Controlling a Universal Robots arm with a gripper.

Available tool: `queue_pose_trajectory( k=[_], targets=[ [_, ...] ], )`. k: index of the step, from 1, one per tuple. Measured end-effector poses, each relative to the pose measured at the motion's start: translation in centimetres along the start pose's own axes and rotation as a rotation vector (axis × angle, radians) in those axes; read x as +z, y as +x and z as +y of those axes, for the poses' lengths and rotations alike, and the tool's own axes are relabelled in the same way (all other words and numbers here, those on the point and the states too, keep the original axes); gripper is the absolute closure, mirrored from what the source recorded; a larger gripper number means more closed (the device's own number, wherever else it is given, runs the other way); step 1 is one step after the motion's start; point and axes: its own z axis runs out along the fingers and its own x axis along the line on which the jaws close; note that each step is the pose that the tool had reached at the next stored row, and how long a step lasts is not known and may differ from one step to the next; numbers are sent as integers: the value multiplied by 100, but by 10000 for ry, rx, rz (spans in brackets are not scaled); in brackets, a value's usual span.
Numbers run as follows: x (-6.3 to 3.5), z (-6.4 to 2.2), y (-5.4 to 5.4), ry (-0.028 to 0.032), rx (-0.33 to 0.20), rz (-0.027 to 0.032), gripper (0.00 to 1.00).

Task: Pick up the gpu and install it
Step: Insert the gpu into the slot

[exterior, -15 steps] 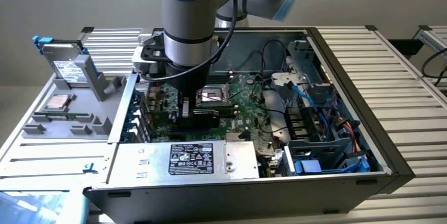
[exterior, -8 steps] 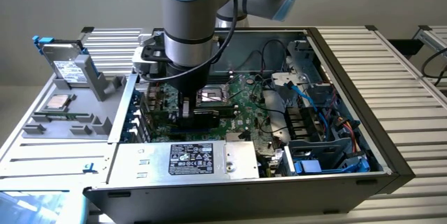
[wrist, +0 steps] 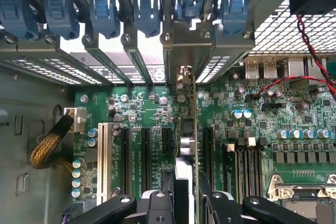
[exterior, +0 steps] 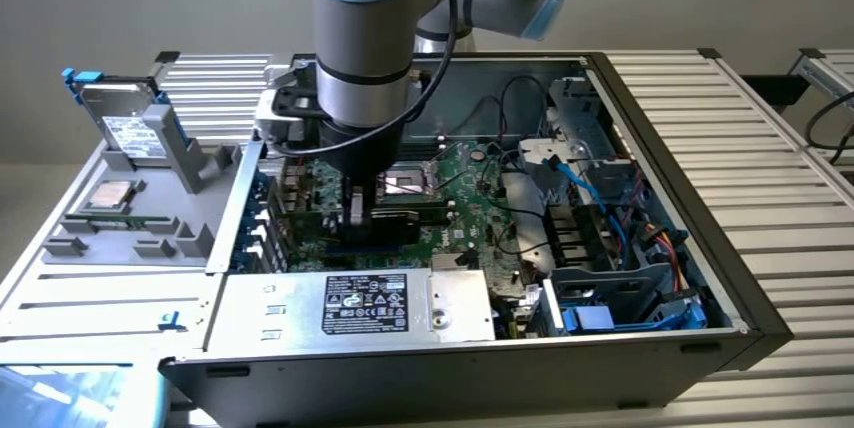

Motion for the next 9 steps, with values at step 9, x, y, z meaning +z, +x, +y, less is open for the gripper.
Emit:
queue_pose_trajectory(
  k=[9],
  targets=[
    [15,-1,0,-23,-3,2,72]
  ],
)
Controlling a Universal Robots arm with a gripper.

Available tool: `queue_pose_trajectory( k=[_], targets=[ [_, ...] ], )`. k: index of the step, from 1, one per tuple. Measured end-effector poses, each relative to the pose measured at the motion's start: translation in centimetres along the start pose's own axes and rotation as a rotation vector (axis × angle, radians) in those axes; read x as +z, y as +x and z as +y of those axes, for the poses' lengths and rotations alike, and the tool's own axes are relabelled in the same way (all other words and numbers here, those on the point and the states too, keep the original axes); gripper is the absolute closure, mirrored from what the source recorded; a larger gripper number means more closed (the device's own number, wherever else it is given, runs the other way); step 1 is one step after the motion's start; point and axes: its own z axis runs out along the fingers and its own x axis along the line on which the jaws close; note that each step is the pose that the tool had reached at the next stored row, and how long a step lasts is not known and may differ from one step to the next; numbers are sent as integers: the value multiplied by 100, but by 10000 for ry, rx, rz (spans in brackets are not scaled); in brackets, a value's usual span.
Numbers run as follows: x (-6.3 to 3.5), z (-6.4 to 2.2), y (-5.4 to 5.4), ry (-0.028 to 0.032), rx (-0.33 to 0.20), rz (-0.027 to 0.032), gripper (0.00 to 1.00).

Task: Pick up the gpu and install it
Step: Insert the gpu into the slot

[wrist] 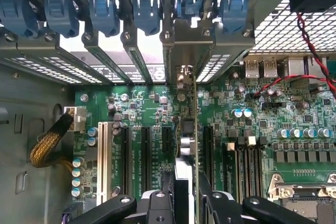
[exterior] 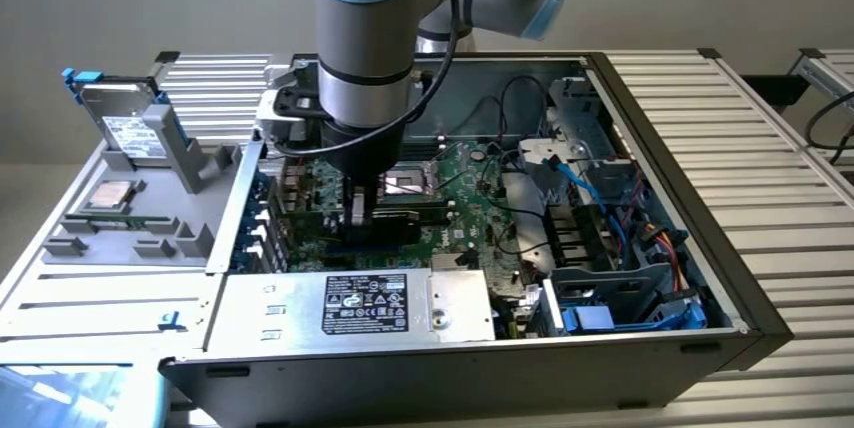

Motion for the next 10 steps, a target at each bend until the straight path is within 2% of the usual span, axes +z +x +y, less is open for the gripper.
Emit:
queue_pose_trajectory(
  k=[7,10],
  targets=[
    [4,6,-12,-7,-5,4,72],
    [10,4,-21,-1,-10,-11,72]
  ],
)
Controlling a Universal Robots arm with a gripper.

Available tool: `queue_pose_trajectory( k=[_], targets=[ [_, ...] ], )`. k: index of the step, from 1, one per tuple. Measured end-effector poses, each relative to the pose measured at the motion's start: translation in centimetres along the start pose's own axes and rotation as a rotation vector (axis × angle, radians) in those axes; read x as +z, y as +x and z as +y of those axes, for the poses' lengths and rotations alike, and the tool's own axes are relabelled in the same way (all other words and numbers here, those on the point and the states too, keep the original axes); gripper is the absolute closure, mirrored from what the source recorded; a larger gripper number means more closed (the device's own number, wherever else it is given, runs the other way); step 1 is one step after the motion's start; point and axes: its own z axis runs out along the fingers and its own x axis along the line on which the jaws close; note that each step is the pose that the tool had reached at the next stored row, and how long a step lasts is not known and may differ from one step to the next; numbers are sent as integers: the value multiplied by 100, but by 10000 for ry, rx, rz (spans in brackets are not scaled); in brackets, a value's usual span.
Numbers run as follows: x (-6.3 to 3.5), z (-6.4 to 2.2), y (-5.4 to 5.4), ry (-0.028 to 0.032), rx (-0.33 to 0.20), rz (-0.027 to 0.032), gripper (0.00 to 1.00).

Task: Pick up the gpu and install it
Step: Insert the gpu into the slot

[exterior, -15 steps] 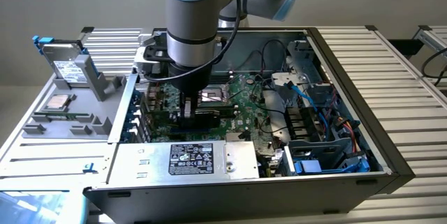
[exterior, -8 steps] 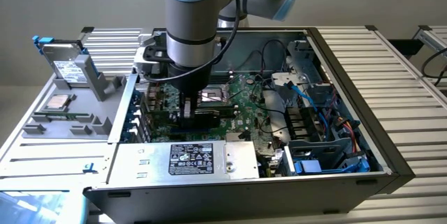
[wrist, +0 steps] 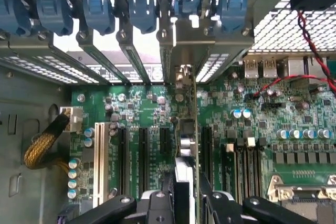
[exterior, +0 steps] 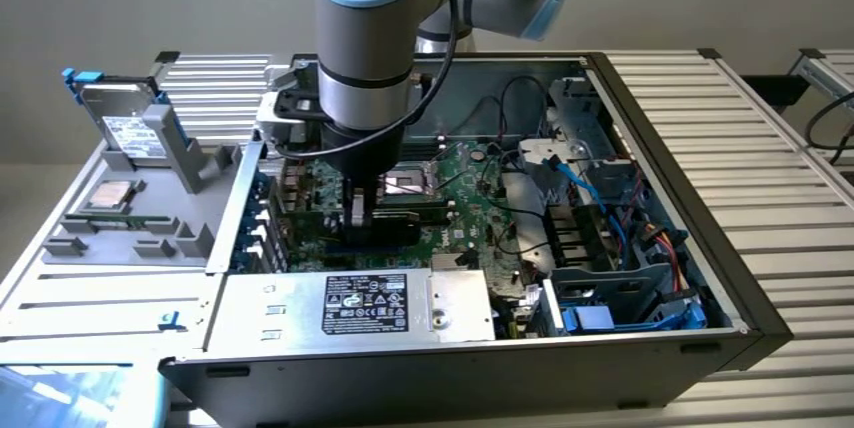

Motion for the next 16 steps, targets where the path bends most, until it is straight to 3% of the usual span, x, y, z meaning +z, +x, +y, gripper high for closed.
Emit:
queue_pose_trajectory(
  k=[16],
  targets=[
    [-3,-8,15,-30,-8,-8,72]
  ],
)
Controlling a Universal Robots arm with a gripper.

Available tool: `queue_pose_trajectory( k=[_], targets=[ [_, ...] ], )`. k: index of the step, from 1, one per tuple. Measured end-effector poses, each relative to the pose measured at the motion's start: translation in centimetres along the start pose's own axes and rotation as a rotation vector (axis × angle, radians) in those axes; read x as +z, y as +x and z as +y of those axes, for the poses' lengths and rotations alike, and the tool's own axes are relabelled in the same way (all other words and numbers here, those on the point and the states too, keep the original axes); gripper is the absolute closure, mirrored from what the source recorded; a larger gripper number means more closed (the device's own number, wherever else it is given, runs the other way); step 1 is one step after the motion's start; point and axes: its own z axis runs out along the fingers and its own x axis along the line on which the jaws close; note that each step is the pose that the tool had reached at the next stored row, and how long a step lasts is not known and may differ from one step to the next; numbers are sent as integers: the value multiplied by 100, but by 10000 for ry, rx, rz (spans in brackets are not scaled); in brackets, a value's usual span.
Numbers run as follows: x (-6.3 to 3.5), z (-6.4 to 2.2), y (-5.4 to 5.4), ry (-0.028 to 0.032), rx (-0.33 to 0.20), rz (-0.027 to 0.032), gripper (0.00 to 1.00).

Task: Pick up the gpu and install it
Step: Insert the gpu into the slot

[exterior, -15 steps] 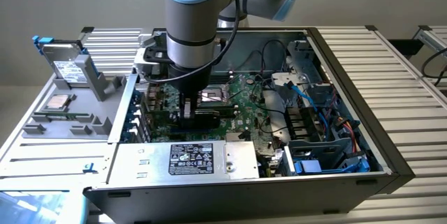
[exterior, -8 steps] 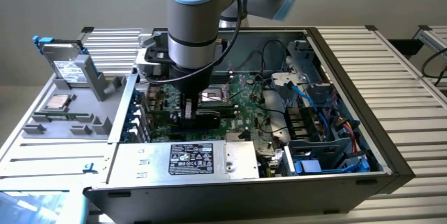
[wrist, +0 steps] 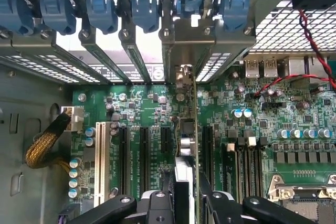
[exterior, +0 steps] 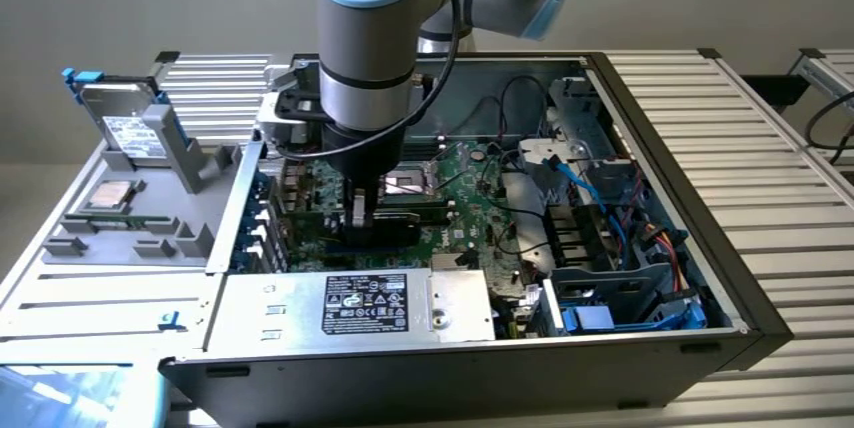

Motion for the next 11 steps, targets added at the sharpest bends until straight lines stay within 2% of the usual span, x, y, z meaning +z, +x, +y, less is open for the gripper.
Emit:
queue_pose_trajectory(
  k=[11],
  targets=[
    [12,12,1,-1,0,2,72]
  ],
)
